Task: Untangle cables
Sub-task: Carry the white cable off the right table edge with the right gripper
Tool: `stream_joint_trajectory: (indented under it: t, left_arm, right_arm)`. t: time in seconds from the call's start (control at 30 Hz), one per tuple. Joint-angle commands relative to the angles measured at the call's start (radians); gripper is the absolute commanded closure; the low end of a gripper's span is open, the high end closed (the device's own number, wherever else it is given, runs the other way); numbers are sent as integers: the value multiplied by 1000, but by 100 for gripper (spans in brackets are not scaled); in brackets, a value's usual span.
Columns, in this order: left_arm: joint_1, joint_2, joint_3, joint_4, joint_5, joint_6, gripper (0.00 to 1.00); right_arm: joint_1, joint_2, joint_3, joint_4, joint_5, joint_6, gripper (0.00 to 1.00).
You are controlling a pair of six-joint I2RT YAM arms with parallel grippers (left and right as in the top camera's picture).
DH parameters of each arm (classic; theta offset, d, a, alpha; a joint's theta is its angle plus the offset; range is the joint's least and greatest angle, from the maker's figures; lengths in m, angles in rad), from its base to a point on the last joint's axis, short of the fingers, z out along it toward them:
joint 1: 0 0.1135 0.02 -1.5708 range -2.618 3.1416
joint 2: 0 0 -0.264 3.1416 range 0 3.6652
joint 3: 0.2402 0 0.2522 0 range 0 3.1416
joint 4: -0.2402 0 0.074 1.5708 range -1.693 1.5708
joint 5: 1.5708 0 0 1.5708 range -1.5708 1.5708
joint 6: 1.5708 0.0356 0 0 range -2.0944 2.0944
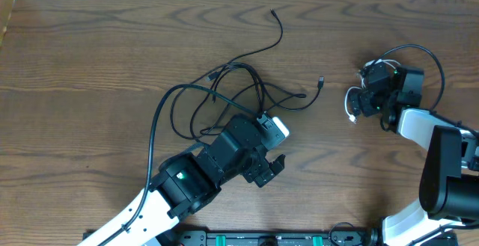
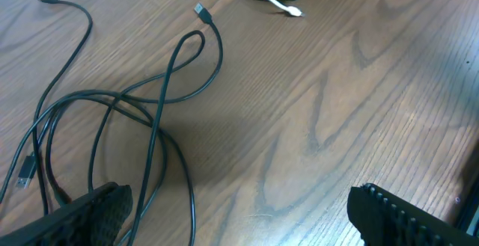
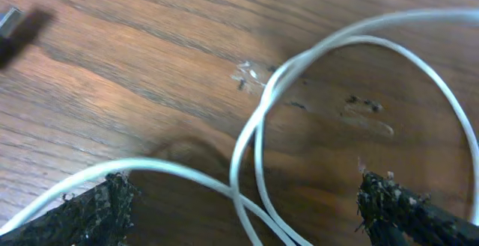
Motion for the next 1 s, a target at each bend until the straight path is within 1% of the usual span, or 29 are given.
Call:
stream_joint_trajectory:
  t: [0.0, 0.17, 0.23, 0.33, 0.5, 0.57, 0.73, 0.77, 0.9, 0.97]
  left_arm:
    - [-2, -2, 22, 0, 13, 2, 4]
    - [-2, -2, 22, 0, 13, 2, 4]
    - [-2, -2, 22, 0, 13, 2, 4]
    - [-2, -2, 22, 0, 13, 2, 4]
    - [-2, -2, 22, 0, 13, 2, 4]
    - [-2, -2, 22, 0, 13, 2, 4]
    - [-2, -2, 22, 0, 13, 2, 3]
    - [-2, -2, 22, 0, 13, 2, 4]
    - [-2, -2, 22, 0, 13, 2, 3]
    - [-2, -2, 22, 0, 13, 2, 4]
  right_arm:
    - [-27, 71, -59, -67, 115, -42, 7]
    - [-29, 103, -59, -69, 102, -42, 8]
    - [-29, 118, -59, -70, 100, -42, 12]
    - [-29, 134, -59, -69, 91, -42, 25]
    - [-29, 136, -59, -69, 76, -42, 36]
    - [-29, 136, -59, -70, 76, -42, 42]
    - [-29, 136, -59, -73, 77, -42, 64]
    - [-29, 136, -59, -73, 77, -42, 67]
    - [-30, 136, -59, -74, 81, -42, 74]
    - [-32, 136, -59, -74, 97, -42, 81]
